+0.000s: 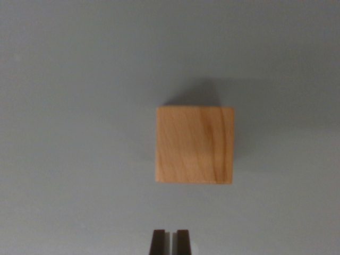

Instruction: Push wooden cube

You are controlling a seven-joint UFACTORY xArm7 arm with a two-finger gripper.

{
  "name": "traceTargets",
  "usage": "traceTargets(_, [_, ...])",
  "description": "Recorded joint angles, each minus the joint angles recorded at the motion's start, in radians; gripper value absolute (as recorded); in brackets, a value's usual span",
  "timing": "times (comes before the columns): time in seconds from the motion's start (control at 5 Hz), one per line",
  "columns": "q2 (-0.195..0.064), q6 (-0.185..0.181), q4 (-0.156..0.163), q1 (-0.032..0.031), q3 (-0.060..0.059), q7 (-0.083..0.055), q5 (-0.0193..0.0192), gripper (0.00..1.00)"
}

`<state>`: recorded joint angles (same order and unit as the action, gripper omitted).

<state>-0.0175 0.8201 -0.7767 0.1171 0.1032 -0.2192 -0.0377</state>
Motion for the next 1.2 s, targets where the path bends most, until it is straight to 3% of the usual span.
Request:
traceTargets(0.2, [0.0,0.0,0.0,0.0,0.0,0.0,0.0,0.0])
traceTargets(0.4, [-0.002,-0.038,0.036,0.0057,0.007,-0.011,-0.0012,0.0])
traceTargets(0.6, [-0.002,-0.038,0.036,0.0057,0.007,-0.011,-0.0012,0.0])
traceTargets(0.8, [-0.003,-0.074,0.07,0.0112,0.014,-0.021,-0.0023,0.0])
traceTargets(1.0, [-0.003,-0.074,0.07,0.0112,0.014,-0.021,-0.0023,0.0])
traceTargets(1.2, [-0.005,-0.108,0.102,0.0163,0.02,-0.031,-0.0034,0.0])
